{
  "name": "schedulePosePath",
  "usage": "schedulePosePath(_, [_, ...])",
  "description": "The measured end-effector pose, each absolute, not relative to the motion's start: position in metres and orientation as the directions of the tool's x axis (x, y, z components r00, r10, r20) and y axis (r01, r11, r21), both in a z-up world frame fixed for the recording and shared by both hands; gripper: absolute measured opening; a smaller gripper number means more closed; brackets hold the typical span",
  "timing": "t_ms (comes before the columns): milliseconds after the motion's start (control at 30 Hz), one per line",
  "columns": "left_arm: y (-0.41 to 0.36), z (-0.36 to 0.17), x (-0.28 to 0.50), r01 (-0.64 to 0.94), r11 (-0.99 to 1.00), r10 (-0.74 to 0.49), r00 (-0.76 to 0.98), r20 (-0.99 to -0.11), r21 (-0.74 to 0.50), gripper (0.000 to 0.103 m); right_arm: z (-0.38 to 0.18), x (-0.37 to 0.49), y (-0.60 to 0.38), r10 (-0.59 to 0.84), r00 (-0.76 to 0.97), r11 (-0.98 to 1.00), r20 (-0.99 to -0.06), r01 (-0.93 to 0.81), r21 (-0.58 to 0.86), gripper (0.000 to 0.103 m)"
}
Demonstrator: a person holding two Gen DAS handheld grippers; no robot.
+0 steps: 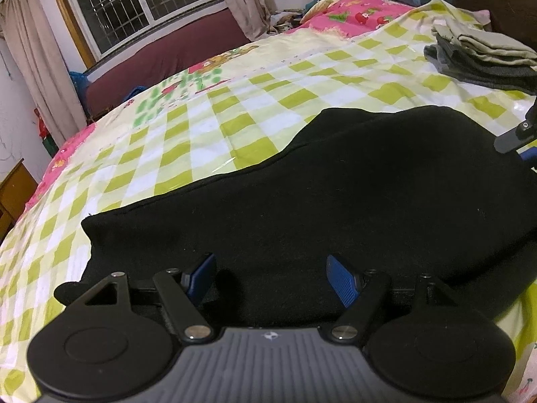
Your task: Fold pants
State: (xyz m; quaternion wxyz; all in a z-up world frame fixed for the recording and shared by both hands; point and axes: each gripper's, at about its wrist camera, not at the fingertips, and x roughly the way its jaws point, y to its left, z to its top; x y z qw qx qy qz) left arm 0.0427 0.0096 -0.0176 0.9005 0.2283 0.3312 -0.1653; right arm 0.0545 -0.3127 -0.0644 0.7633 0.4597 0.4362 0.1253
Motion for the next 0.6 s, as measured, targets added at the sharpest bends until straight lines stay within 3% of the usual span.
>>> schedulePosePath(367, [0.001, -0.019, 0.043, 0.466, 0.820, -0.133, 0.719, -0.682, 0.332, 0.086, -0.066, 0.089, -0.283, 0.688, 0.527, 0.550, -0.499, 0.070, 0.832, 0.053])
schedulePosePath(433, [-0.001, -0.019, 0.044, 0.472, 0.814, -0.131, 0.716, -0.686, 0.337, 0.086, -0.070, 0.092, -0.284, 0.681, 0.528, 0.551, -0.508, 0.088, 0.830, 0.050])
schedulePosePath(467, [-0.001, -0.019, 0.044, 0.475, 0.811, -0.130, 0.716, -0.686, 0.341, 0.086, -0.075, 0.091, -0.291, 0.676, 0.528, 0.544, -0.514, 0.112, 0.831, 0.040])
schedulePosePath(500, [-0.002, -0.018, 0.043, 0.478, 0.807, -0.129, 0.716, -0.686, 0.346, 0.086, -0.079, 0.087, -0.300, 0.678, 0.532, 0.528, -0.508, 0.129, 0.839, 0.037])
schedulePosePath(600, [-0.002, -0.019, 0.042, 0.479, 0.804, -0.129, 0.718, -0.684, 0.352, 0.086, -0.085, 0.075, -0.324, 0.680, 0.561, 0.469, -0.472, 0.163, 0.868, 0.035])
